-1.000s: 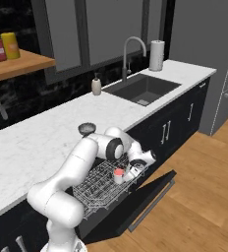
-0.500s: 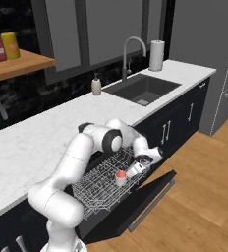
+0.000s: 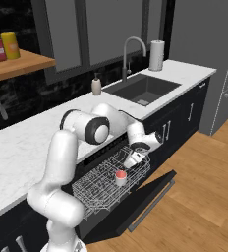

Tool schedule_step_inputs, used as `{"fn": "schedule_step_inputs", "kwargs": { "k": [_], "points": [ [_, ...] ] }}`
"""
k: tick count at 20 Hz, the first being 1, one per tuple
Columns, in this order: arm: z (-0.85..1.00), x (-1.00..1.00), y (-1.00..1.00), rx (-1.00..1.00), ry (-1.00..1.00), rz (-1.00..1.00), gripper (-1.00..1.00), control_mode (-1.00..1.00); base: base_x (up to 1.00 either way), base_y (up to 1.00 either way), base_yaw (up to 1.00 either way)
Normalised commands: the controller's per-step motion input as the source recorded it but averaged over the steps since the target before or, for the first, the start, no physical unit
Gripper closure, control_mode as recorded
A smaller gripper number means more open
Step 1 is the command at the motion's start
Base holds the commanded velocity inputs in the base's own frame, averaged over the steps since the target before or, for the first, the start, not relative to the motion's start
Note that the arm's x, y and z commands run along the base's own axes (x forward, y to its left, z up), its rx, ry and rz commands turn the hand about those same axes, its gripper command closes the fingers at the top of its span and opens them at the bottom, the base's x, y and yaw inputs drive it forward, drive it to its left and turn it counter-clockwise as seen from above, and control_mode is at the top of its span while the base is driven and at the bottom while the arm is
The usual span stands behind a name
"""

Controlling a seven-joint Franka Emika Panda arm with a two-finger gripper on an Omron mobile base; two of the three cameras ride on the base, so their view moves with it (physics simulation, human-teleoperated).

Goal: Pick up the cup and bowl from the counter, place them in the dishwasher, and close the dishwasher door.

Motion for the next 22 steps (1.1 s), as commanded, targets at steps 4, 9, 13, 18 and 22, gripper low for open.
{"fn": "schedule_step_inputs", "kwargs": {
  "k": [4, 9, 13, 18, 22],
  "points": [
    [1.0, -0.92, 0.02, -0.36, -0.46, 0.21, -1.0, -1.0, 0.0, 0.0, 0.0],
    [0.98, -0.39, 0.22, -0.28, -0.43, 0.32, -1.0, -1.0, 0.0, 0.0, 0.0],
    [0.75, 0.0, 0.63, -0.19, -0.24, 0.35, -1.0, -1.0, 0.0, 0.0, 0.0],
    [0.59, 0.0, 0.7, -0.16, -0.02, 0.34, -1.0, -1.0, 0.0, 0.0, 0.0],
    [0.37, 0.2, 0.59, -0.11, 0.04, 0.29, -1.0, -1.0, 0.0, 0.0, 0.0]
  ]
}}
